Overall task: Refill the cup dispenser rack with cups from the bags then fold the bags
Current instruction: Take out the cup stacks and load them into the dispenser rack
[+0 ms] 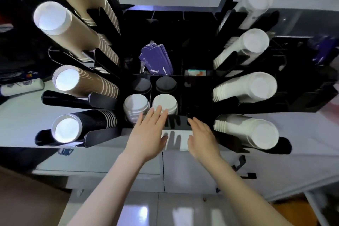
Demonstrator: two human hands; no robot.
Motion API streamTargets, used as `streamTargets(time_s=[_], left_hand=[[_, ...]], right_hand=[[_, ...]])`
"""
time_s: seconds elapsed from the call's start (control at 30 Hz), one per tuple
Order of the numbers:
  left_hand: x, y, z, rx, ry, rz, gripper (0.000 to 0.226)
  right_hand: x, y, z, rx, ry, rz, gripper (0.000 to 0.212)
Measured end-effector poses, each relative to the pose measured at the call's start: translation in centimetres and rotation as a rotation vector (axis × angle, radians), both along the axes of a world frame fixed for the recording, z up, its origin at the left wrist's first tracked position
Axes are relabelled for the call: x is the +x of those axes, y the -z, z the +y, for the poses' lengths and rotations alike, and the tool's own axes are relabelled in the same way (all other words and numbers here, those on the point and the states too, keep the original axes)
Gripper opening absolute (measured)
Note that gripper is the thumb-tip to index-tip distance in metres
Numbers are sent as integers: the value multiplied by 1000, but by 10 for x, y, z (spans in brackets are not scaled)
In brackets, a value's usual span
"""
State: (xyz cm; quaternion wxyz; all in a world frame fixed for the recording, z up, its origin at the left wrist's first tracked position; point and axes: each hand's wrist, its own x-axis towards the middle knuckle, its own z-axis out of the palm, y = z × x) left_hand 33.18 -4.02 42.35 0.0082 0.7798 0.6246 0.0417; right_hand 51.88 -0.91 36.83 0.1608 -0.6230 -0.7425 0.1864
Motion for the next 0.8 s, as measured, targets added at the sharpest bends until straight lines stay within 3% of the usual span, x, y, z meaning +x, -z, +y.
streamTargets(time_s=[0.17, 0.33, 0.63, 0.8], left_hand=[[18, -9, -34, 40, 20, -225, 73], [49, -7, -82, 28, 50, -468, 67], [132, 18, -128, -68, 77, -486, 59], [222, 21, -123, -89, 82, -497, 54]], right_hand=[[26, -16, -49, -33, -117, 231, 46], [62, -26, -108, -30, -71, 269, 40], [173, -20, -159, -86, 55, 180, 37], [264, -31, -152, -24, 54, 196, 37]])
